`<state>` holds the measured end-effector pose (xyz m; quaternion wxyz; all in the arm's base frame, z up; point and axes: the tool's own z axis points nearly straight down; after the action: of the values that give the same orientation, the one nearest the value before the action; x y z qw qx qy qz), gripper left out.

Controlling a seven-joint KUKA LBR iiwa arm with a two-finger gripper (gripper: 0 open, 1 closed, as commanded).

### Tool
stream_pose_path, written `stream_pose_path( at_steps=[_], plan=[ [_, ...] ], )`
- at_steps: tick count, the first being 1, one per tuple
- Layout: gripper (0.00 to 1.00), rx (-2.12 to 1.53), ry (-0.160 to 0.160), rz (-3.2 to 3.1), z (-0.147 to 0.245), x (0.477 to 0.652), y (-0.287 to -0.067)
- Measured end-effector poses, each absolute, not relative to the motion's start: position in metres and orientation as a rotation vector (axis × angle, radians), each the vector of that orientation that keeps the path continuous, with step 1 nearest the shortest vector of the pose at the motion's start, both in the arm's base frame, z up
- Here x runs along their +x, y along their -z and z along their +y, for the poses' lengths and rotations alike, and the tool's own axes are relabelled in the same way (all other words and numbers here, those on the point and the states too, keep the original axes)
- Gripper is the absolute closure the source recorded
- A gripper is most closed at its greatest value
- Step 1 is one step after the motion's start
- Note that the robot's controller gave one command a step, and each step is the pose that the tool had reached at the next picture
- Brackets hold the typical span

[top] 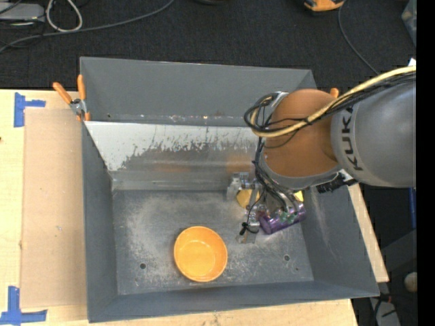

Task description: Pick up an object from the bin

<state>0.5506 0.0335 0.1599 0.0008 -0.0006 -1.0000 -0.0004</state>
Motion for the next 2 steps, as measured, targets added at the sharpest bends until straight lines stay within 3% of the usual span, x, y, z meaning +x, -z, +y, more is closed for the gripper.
stream_pose_path(
  at_steps=[1, 2],
  plan=[
    [0.00, -0.002, 0.001, -3.140, 0.034, 0.551, -0.160],
    [1.00, -0.011, 0.003, -3.139, 0.072, 0.523, -0.094]
  ],
)
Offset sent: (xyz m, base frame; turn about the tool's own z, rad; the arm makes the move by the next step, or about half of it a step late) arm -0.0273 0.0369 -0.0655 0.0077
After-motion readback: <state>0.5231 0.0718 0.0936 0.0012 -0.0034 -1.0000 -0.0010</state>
